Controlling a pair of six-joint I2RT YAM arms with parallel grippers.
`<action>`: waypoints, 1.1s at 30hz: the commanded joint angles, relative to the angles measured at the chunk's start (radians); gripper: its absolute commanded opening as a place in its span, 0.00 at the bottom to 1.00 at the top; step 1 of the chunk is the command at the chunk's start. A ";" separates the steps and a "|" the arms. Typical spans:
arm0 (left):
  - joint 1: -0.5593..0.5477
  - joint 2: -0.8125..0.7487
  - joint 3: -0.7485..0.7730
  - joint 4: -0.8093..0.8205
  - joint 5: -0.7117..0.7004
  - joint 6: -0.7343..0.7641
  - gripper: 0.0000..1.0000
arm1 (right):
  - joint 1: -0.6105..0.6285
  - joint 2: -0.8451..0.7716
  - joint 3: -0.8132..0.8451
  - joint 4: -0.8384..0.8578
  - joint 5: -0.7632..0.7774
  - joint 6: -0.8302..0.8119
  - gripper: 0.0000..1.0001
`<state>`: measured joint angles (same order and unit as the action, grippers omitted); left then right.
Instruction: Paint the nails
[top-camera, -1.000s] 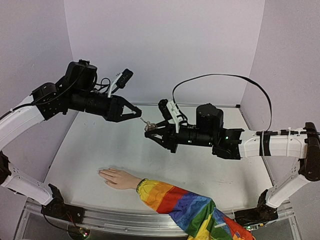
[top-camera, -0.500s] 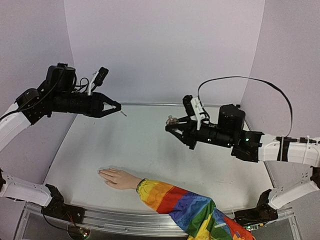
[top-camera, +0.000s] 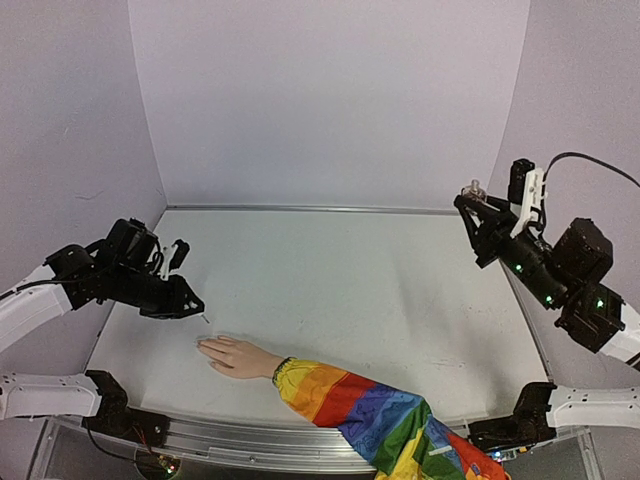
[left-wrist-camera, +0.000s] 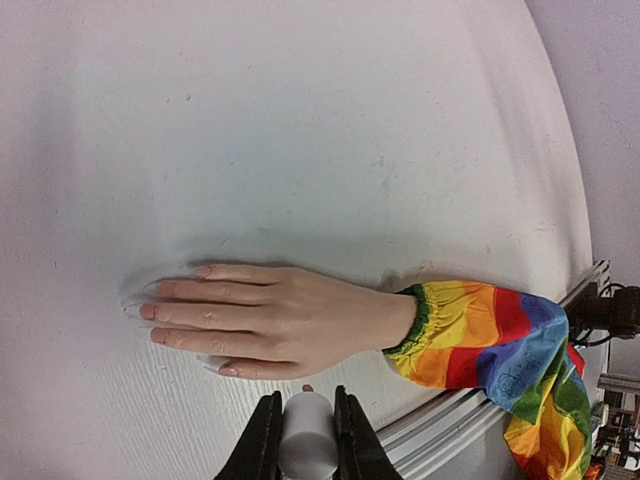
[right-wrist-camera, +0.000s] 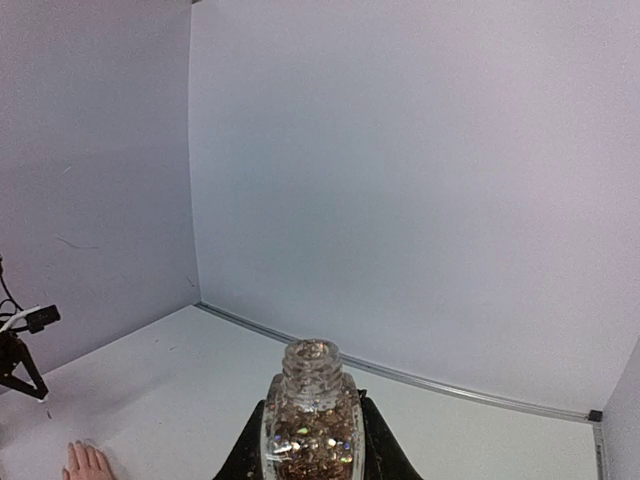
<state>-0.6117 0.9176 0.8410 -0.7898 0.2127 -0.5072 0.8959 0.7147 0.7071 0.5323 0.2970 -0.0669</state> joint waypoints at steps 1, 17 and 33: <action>0.010 -0.013 -0.052 -0.016 -0.071 -0.051 0.00 | -0.002 0.015 0.002 -0.040 0.114 -0.043 0.00; 0.012 -0.058 -0.187 0.013 -0.200 -0.117 0.00 | -0.008 0.127 0.022 -0.083 0.077 -0.062 0.00; 0.098 0.055 -0.184 0.134 -0.157 -0.029 0.00 | -0.009 0.103 0.003 -0.083 0.070 -0.045 0.00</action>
<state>-0.5304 0.9474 0.6464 -0.7280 0.0158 -0.5755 0.8906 0.8410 0.7036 0.3882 0.3595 -0.1192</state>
